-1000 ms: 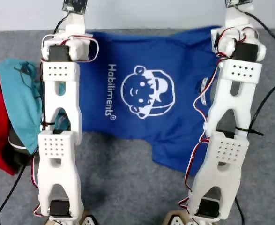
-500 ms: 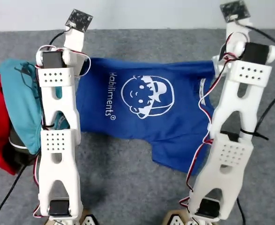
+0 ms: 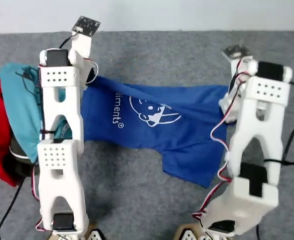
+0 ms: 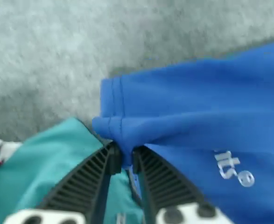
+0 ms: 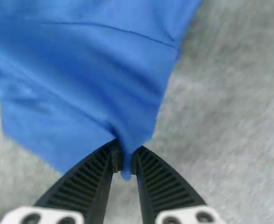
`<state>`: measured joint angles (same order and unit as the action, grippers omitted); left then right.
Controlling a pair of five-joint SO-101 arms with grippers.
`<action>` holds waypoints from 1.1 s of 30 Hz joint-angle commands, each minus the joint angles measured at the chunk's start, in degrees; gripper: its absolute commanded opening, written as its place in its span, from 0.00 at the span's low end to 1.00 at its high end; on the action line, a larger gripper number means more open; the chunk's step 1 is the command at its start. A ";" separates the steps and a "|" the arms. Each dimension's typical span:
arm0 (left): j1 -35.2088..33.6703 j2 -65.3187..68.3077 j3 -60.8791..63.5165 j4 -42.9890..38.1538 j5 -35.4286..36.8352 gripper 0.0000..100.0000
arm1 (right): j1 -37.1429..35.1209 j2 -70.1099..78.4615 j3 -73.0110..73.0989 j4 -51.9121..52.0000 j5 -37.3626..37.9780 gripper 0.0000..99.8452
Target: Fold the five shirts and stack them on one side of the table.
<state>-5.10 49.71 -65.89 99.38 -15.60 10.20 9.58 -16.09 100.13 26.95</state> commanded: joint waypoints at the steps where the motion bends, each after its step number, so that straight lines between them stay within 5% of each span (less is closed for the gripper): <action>1: 0.35 -11.87 12.44 1.32 0.09 0.01 | -0.92 -7.43 9.23 -2.33 1.14 0.01; 11: 0.35 -25.05 37.76 0.09 -5.89 0.01 | -3.03 -21.58 30.42 -8.57 1.49 0.01; 33: 0.70 -27.34 46.64 1.23 -4.84 0.01 | -3.12 -31.16 37.71 -5.05 4.13 0.01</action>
<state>-5.10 27.74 -21.93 99.30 -20.70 7.30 -19.96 21.45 94.42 30.29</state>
